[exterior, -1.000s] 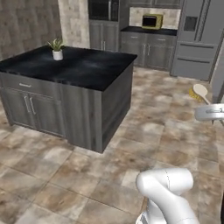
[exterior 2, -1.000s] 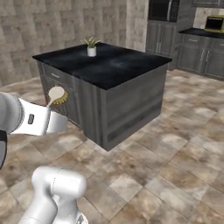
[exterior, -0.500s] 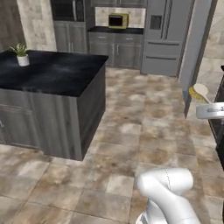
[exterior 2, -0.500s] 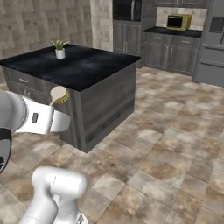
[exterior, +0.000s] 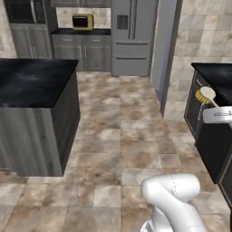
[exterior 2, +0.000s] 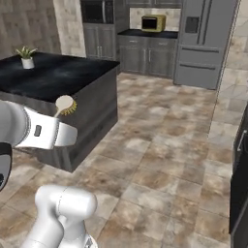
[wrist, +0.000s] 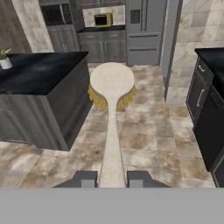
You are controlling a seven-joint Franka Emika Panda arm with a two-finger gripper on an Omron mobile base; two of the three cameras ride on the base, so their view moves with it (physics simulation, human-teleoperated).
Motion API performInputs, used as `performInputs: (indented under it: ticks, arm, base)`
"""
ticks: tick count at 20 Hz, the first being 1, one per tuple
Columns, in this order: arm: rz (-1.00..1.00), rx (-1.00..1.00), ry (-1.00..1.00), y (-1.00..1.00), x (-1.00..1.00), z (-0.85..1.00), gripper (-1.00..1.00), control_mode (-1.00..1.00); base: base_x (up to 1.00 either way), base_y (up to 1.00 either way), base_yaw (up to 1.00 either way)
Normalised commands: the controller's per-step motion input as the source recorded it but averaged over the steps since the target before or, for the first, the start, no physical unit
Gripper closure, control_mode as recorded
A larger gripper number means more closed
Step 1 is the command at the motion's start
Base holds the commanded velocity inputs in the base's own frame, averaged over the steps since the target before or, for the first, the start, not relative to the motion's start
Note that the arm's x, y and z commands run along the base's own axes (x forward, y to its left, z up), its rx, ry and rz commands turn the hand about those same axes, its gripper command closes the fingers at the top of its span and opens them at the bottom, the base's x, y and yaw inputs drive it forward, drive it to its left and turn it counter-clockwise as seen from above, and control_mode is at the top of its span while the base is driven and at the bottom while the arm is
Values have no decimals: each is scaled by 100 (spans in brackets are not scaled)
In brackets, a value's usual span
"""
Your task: Locate and retrieve the dish brush and sponge from the cabinet. Place them next to the sink.
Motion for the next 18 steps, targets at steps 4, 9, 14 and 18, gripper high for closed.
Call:
performInputs:
  ticks: [4,9,14,18]
  arm:
    - [0,0,0,0,0,0,100,100]
    - [0,0,0,0,0,0,100,100]
    - [0,0,0,0,0,0,100,100]
    - [0,0,0,0,0,0,100,100]
  base:
    - [18,12,-38]
    - [28,19,-31]
    - [45,3,-23]
    - [34,1,-34]
